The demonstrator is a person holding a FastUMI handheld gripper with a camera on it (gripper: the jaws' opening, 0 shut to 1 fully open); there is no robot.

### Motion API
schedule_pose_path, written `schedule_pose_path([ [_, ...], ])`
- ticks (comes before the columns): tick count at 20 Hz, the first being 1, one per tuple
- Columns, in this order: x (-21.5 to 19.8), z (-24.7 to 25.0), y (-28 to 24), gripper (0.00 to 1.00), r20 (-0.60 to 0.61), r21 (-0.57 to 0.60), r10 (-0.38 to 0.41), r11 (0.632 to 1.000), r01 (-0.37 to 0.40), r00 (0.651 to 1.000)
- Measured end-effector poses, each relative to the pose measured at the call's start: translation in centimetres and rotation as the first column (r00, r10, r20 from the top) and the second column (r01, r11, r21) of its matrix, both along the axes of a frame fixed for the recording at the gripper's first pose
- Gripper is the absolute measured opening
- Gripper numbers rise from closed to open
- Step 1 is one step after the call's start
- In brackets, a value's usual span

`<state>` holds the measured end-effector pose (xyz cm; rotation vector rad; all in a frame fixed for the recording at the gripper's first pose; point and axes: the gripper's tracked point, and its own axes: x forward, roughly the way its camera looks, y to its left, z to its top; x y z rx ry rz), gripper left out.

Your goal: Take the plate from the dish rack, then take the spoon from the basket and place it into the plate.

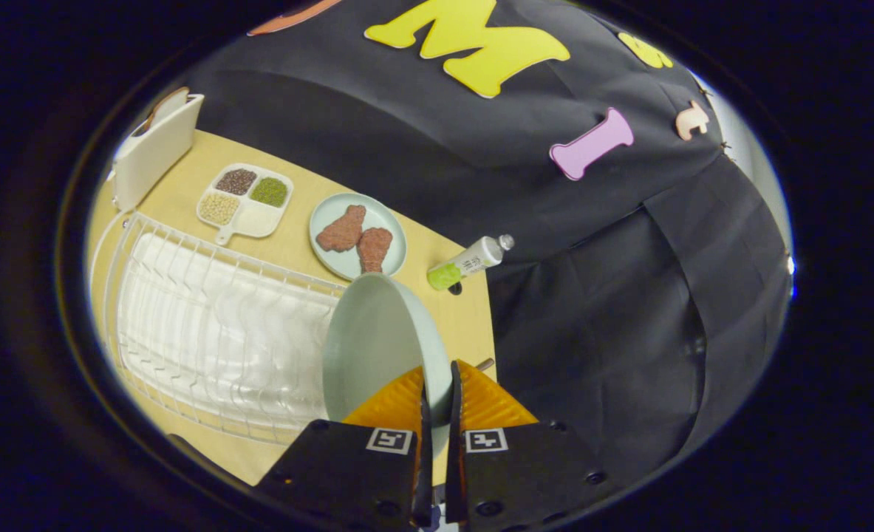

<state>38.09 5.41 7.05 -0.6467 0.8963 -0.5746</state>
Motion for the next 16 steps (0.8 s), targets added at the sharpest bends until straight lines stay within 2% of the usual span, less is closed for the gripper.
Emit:
schedule_pose_path([
  [3, -2.4, 0.5, -0.8, 0.12, 0.026, 0.084, 0.038, 0.996, -0.04, 0.999],
  [6, -5.5, 0.8, -1.3, 0.12, 0.073, 0.205, 0.08, 0.974, -0.093, 0.994],
  [11, -11.8, -1.1, -1.2, 0.12, 0.111, 0.418, 0.136, 0.892, -0.17, 0.984],
  [16, -17.8, -6.3, -1.4, 0.12, 0.153, 0.537, 0.17, 0.813, -0.226, 0.974],
])
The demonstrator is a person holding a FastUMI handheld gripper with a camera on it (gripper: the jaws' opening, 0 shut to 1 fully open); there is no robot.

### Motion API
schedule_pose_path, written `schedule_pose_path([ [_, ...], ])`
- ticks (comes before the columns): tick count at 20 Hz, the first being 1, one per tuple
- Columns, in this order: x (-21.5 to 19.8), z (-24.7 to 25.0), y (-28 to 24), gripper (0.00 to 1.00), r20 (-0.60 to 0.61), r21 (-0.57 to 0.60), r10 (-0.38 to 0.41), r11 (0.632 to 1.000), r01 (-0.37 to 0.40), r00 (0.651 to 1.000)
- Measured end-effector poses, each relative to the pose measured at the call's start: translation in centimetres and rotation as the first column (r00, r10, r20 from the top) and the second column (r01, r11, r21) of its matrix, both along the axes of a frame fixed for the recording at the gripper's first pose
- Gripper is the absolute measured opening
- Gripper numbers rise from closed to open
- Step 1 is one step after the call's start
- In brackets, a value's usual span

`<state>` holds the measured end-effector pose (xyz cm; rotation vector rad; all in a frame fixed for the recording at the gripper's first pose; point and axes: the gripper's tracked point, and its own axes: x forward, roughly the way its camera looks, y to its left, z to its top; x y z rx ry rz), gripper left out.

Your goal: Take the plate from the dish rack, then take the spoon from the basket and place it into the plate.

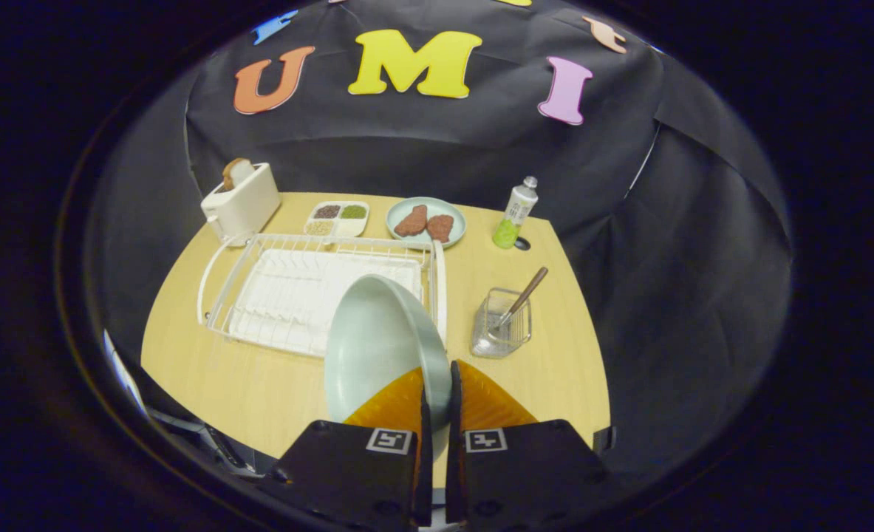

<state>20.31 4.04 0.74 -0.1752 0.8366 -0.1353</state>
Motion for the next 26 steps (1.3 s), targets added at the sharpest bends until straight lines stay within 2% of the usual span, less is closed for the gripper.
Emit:
schedule_pose_path([
  [5, -4.2, -8.5, 0.8, 0.13, -0.054, 0.164, 0.048, 0.986, -0.038, 0.997],
  [9, -4.5, -13.0, -0.4, 0.12, -0.061, 0.228, 0.035, 0.974, -0.02, 0.998],
  [10, -4.5, -13.8, -0.9, 0.12, -0.062, 0.22, 0.032, 0.975, -0.018, 0.998],
  [13, -4.2, -15.3, -0.7, 0.13, -0.034, 0.29, 0.049, 0.956, -0.037, 0.998],
  [16, -4.2, -16.7, -0.5, 0.14, -0.019, 0.309, 0.104, 0.947, -0.093, 0.994],
  [20, -3.8, -18.6, -0.6, 0.16, -0.025, 0.385, 0.13, 0.916, -0.111, 0.991],
  [24, -3.2, -20.7, -1.4, 0.17, -0.077, 0.48, 0.113, 0.875, -0.063, 0.991],
  [26, -3.0, -21.6, -2.6, 0.2, -0.087, 0.44, 0.09, 0.897, -0.043, 0.992],
])
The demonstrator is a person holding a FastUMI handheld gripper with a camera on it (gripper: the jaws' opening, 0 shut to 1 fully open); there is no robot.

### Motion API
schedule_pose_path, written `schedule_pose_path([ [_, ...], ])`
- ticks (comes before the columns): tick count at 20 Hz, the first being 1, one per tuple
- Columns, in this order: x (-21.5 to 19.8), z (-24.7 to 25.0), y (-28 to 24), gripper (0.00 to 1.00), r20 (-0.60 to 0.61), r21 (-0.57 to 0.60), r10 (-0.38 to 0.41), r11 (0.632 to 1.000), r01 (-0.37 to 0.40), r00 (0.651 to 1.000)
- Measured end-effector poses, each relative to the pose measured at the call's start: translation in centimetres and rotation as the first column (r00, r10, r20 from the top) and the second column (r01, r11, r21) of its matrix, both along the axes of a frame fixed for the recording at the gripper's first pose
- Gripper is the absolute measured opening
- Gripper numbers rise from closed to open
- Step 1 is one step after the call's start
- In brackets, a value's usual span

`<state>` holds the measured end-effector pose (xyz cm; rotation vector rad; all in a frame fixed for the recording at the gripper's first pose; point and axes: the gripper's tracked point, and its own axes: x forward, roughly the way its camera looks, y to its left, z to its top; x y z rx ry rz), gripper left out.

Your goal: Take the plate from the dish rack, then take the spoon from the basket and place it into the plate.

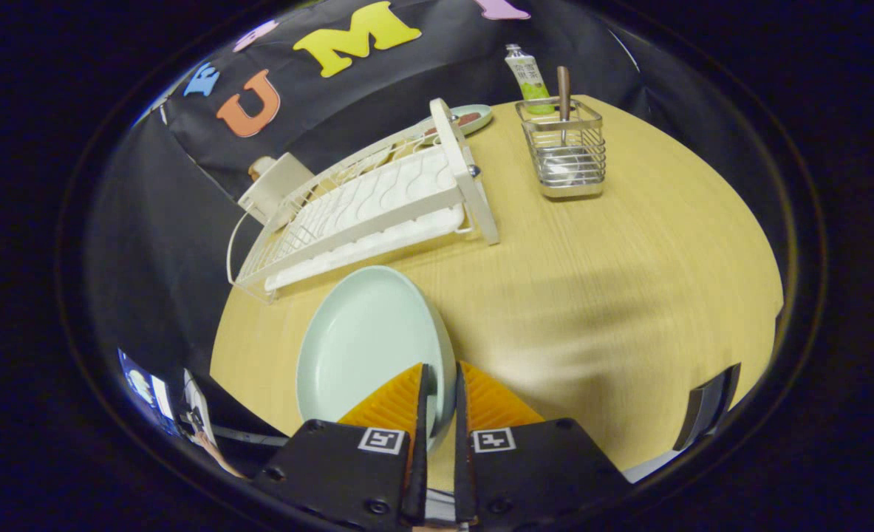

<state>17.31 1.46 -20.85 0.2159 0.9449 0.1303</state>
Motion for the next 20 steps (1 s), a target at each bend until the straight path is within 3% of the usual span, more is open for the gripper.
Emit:
schedule_pose_path([
  [3, 0.9, -0.4, -2.7, 0.23, 0.061, -0.182, -0.034, 0.982, 0.045, 0.998],
  [5, 1.1, 0.3, -3.4, 0.29, 0.11, -0.244, -0.023, 0.969, 0.05, 0.994],
  [8, 1.5, 2.1, -4.2, 0.58, 0.176, -0.239, -0.026, 0.968, 0.068, 0.984],
  [11, 2.7, 4.6, -6.7, 0.84, 0.275, -0.287, -0.053, 0.949, 0.134, 0.96],
  [16, 5.8, 9.1, -9.7, 0.94, 0.406, -0.284, -0.064, 0.939, 0.192, 0.912],
  [20, 9.2, 12.2, -12.0, 0.94, 0.468, -0.264, -0.08, 0.938, 0.226, 0.88],
])
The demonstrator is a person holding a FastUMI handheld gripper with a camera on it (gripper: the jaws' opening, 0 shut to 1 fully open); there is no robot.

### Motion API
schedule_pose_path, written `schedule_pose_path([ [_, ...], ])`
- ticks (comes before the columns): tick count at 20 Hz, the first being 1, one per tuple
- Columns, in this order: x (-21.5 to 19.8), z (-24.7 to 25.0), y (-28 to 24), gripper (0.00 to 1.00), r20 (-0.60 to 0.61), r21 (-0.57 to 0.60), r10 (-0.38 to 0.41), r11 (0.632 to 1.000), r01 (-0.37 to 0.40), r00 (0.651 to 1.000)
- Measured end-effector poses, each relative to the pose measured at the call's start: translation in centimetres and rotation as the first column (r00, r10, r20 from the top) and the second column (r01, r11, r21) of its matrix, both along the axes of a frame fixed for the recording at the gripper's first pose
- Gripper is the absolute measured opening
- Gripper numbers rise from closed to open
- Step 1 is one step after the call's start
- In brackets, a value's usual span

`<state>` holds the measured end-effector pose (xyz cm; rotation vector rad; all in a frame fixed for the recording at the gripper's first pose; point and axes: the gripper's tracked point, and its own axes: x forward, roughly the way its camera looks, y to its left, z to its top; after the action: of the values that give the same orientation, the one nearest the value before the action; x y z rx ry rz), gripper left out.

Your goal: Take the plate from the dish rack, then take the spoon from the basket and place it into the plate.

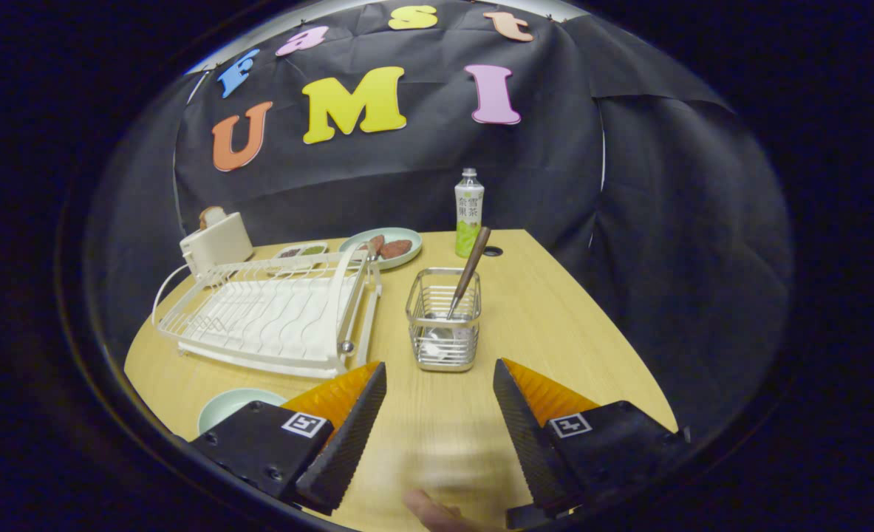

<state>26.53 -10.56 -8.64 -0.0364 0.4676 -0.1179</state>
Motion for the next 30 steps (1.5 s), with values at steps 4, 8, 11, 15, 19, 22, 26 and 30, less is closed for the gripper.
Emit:
schedule_pose_path([
  [4, 4.6, 1.9, -1.9, 0.94, 0.037, -0.044, 0.002, 0.999, 0.0, 0.999],
  [8, 9.2, 3.1, -2.8, 0.94, 0.066, -0.007, 0.005, 1.0, -0.005, 0.998],
  [11, 12.7, 3.3, -4.0, 0.94, 0.063, 0.034, -0.033, 0.999, 0.031, 0.997],
  [15, 16.4, 2.9, -3.8, 0.91, 0.038, 0.123, -0.019, 0.992, 0.014, 0.999],
  [19, 18.2, 1.5, -3.7, 0.75, 0.01, 0.144, -0.009, 0.99, 0.008, 1.0],
  [22, 18.7, 1.4, -3.6, 0.47, 0.019, 0.135, 0.003, 0.991, -0.006, 1.0],
  [26, 17.8, 3.2, -3.5, 0.18, 0.072, 0.121, -0.057, 0.991, 0.048, 0.996],
  [30, 15.9, 5.1, -2.6, 0.15, 0.112, 0.104, -0.056, 0.994, 0.044, 0.992],
])
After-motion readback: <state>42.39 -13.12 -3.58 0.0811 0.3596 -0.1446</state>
